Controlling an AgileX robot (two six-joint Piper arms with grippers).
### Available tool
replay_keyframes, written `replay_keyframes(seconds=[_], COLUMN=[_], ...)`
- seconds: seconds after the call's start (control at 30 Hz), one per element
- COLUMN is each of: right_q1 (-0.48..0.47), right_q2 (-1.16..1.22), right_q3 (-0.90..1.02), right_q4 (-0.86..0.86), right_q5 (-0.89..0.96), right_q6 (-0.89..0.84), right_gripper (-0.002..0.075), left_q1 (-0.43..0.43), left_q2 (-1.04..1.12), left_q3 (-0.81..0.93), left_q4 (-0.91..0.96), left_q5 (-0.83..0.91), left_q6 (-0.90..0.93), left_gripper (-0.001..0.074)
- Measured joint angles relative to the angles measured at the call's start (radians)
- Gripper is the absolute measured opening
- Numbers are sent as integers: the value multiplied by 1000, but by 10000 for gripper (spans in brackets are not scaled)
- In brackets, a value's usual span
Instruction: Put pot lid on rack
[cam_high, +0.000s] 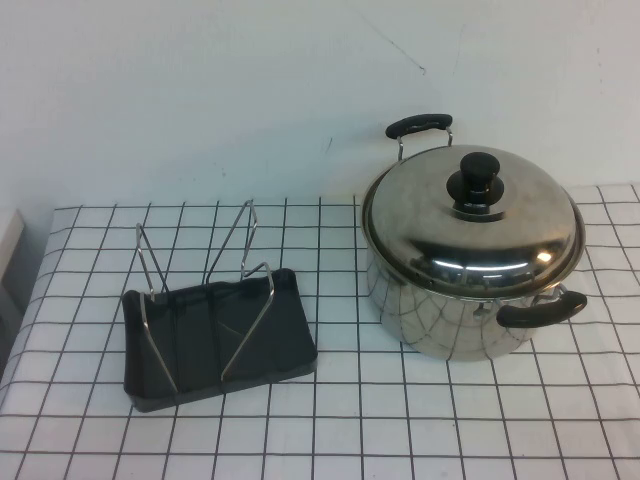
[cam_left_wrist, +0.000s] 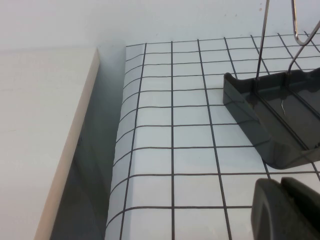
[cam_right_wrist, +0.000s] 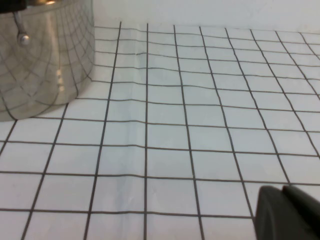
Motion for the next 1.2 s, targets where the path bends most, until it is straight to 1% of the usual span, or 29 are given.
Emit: replay_keyframes(seconds=[0.93,1.2], right_q1=[0,0], right_q2=[0,0], right_q3=[0,5], right_q4=[0,0], right_q5=[-3,-58], right_q6=[0,0], right_gripper=[-3,-3], left_q1=[0,0], left_q2=[0,0], left_q3=[0,2], left_q4=[2,4], left_q5=[0,-30], left_q6=[0,0], left_gripper=[-2,-2])
